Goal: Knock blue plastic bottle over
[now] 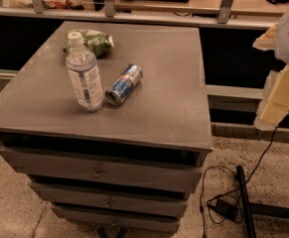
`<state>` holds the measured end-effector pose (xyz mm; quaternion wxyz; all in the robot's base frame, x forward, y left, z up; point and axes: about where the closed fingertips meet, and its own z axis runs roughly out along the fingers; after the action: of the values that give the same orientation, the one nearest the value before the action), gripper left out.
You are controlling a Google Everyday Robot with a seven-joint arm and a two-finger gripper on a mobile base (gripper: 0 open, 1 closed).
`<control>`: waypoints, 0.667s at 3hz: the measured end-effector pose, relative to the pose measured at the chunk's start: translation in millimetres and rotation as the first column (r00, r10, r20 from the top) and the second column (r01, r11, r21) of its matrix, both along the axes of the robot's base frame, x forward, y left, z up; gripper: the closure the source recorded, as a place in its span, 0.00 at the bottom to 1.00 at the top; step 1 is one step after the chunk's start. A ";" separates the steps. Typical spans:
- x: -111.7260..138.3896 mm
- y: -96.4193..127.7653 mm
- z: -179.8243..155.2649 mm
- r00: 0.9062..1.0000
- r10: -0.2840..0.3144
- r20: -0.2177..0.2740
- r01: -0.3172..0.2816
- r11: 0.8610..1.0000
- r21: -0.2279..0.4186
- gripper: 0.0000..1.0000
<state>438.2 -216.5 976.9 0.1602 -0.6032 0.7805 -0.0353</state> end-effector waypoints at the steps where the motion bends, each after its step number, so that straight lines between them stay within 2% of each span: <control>1: 0.0 0.0 0.0 1.000 0.000 0.000 0.000 1.000 0.000 0.00; 2: 2.7 5.3 1.7 1.000 -0.012 0.022 0.010 0.997 0.071 0.00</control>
Offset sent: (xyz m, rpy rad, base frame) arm 0.0226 0.0314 0.0271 0.5810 -0.1563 -0.0890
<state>440.9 -211.2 978.6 0.1899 -0.5924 0.7828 -0.0151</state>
